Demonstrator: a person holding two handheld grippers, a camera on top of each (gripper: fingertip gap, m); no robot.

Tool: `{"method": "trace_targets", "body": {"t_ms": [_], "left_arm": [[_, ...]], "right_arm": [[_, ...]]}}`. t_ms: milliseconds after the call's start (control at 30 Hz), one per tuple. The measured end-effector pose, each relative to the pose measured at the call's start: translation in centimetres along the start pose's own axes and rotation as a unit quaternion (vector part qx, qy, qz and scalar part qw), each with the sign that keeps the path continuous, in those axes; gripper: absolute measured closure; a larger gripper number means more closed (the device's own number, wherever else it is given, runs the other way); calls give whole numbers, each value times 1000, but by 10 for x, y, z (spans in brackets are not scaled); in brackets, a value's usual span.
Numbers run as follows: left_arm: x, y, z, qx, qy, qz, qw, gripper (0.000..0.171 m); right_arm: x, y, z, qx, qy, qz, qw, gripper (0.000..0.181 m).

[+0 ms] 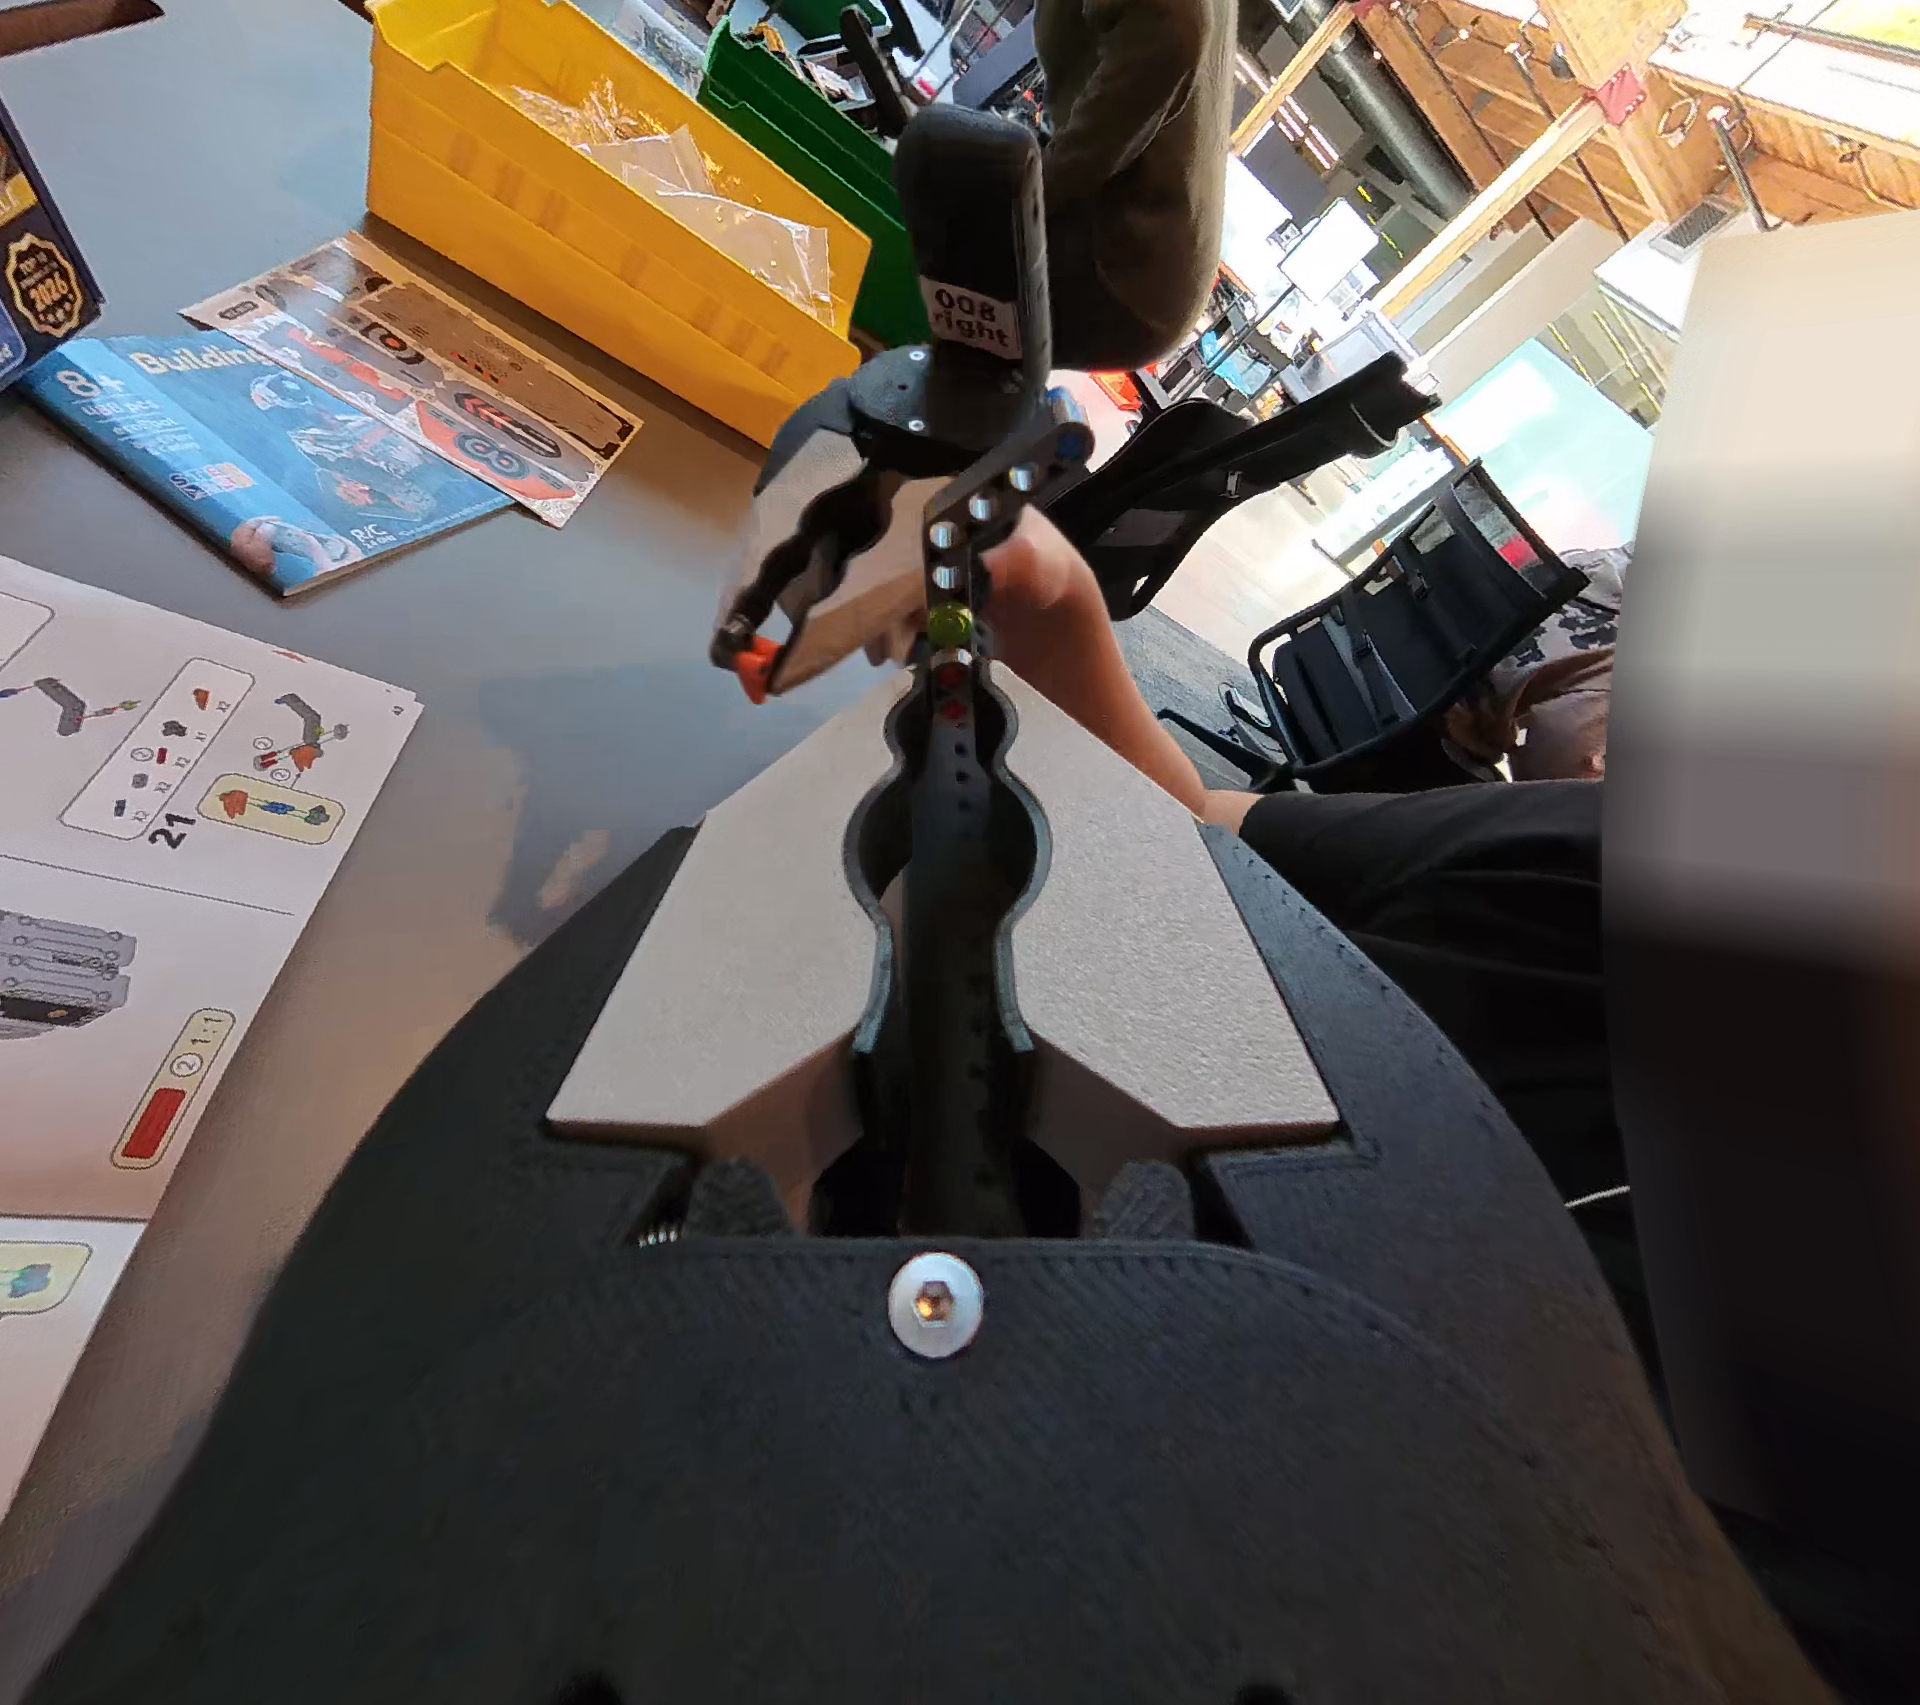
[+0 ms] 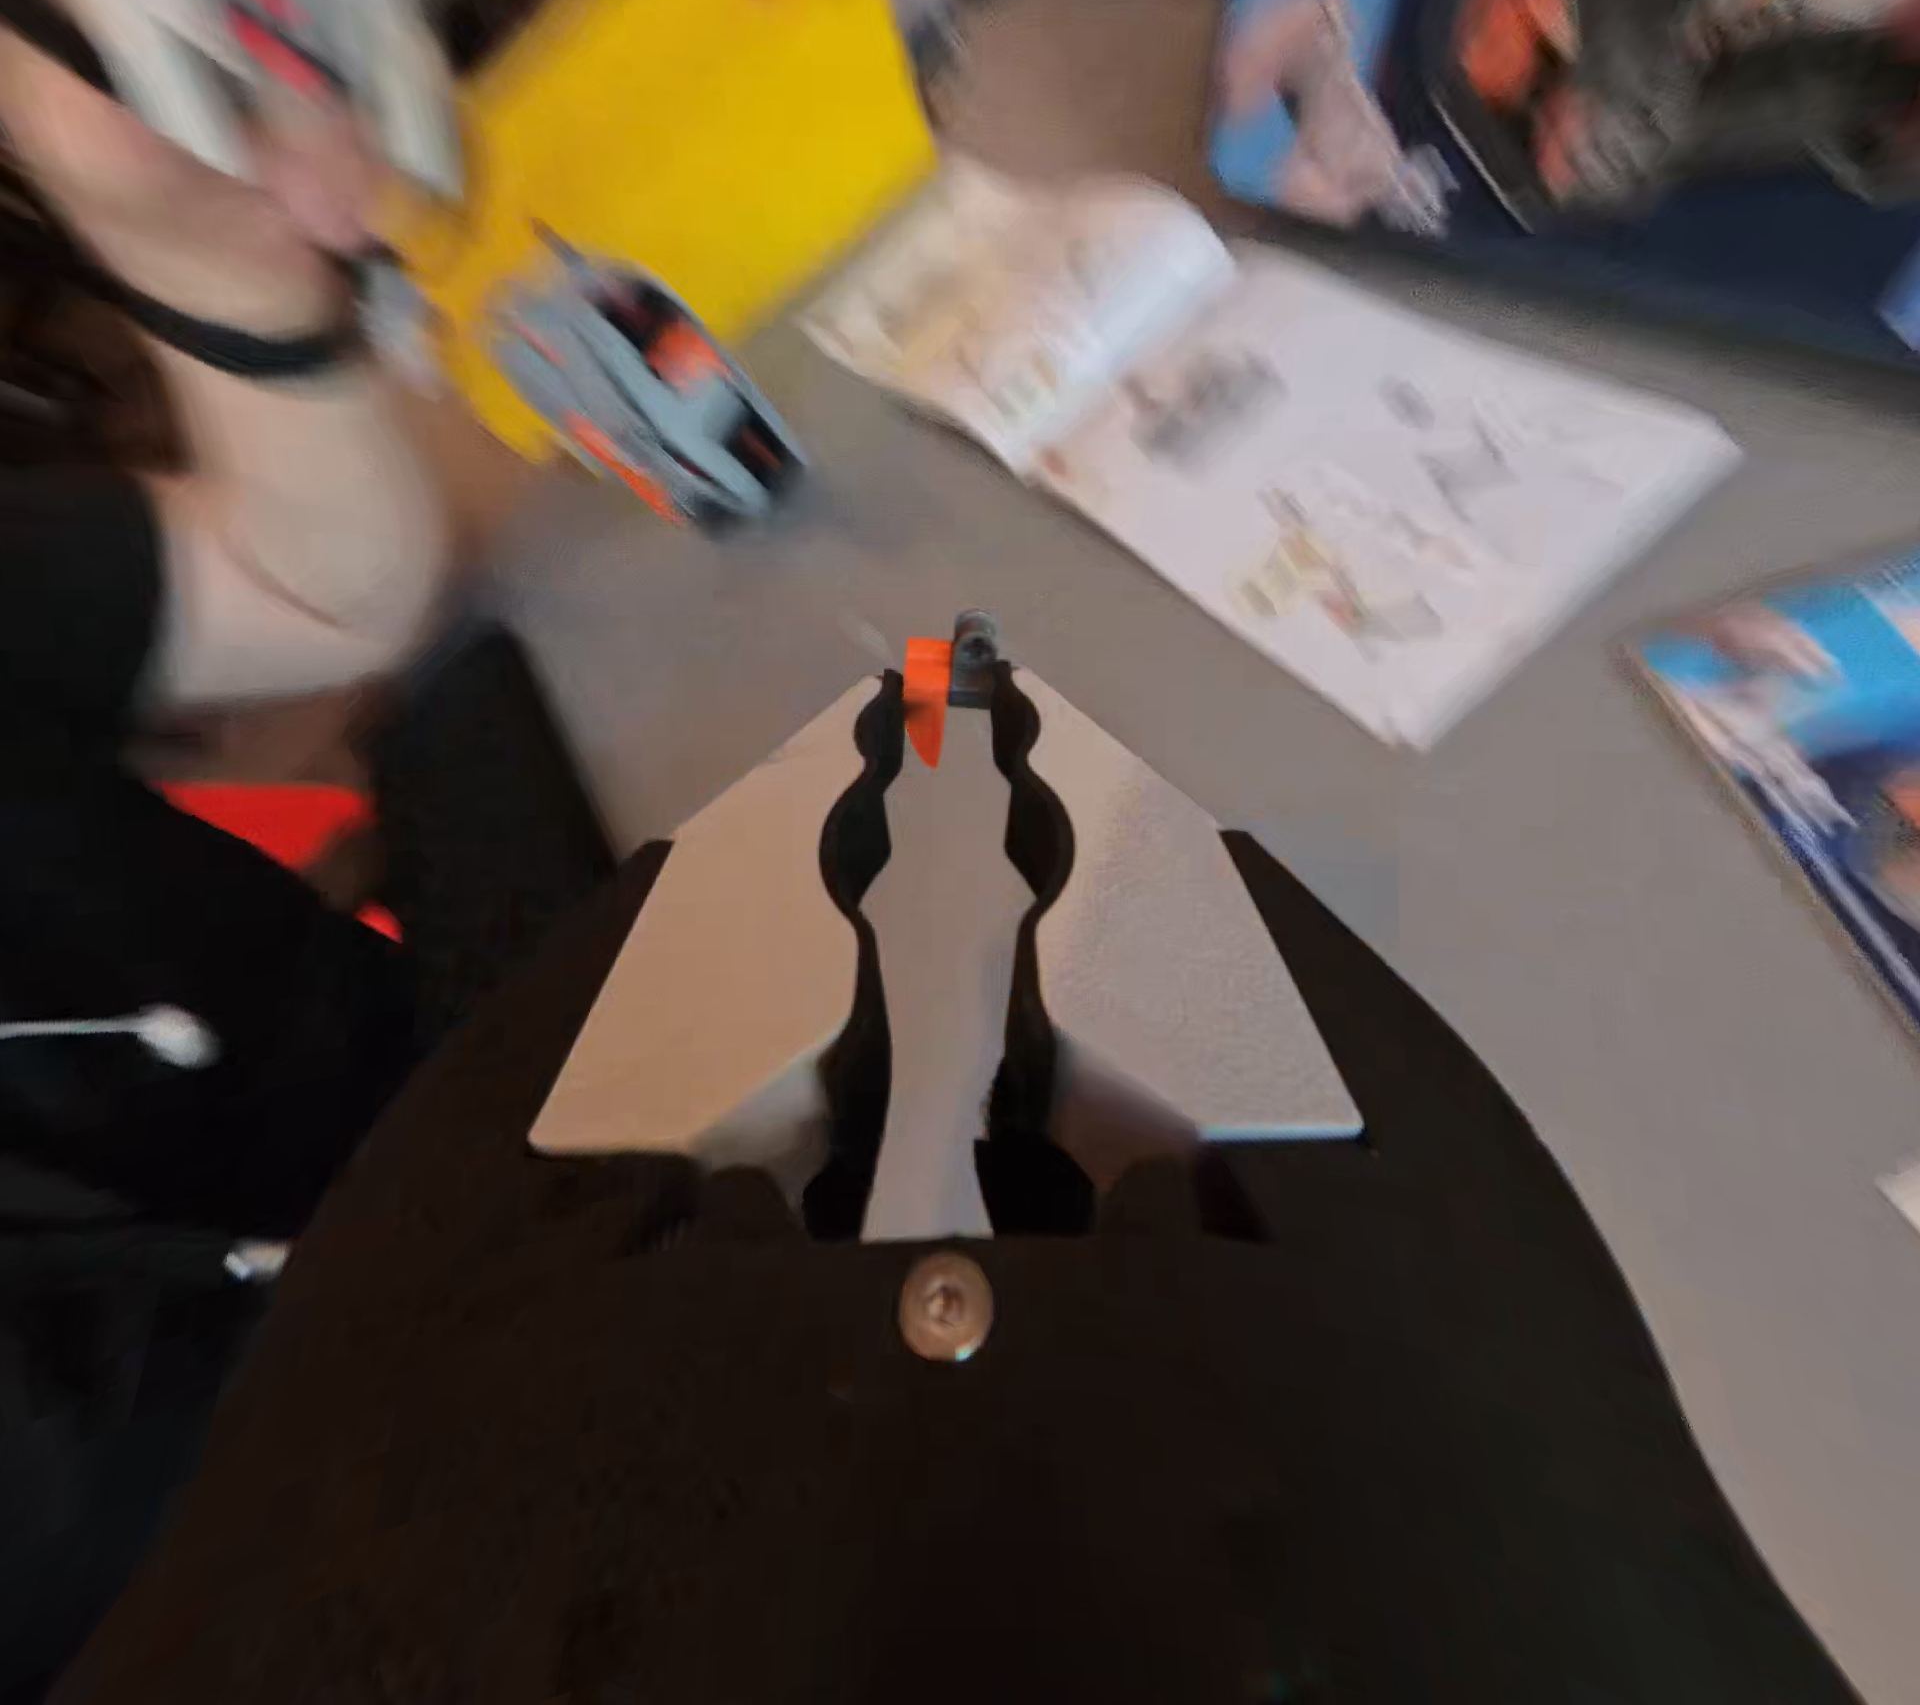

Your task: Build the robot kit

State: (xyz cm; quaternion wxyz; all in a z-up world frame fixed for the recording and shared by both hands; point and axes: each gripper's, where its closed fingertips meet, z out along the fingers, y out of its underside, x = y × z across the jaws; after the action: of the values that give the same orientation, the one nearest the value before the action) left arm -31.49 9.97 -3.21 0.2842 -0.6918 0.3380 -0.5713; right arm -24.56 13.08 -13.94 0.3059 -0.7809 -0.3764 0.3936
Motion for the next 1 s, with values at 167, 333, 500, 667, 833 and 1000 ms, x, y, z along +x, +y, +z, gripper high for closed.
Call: {"method": "trace_targets", "body": {"t_ms": [167,333,500,667,833,1000], "left_arm": [[13,0,-3,-4,1,8,1000,166],[16,4,0,-13,-1,8,1000,166],[13,7,2,-19,3,-3,1000,166],[12,7,2,-20,4,-9,1000,166],[12,6,1,-18,5,-8,1000,166],[14,6,0,-18,6,-8,1000,166]], "right_arm": [[35,81,-20,-227,119,7,967,165],[47,120,-16,-315,159,-11,936,165],[51,134,-12,-349,168,-17,922,164],[46,133,-19,-354,153,-18,923,150],[52,107,-22,-270,170,-6,948,165],[50,108,-16,-242,202,57,947,167]]}}
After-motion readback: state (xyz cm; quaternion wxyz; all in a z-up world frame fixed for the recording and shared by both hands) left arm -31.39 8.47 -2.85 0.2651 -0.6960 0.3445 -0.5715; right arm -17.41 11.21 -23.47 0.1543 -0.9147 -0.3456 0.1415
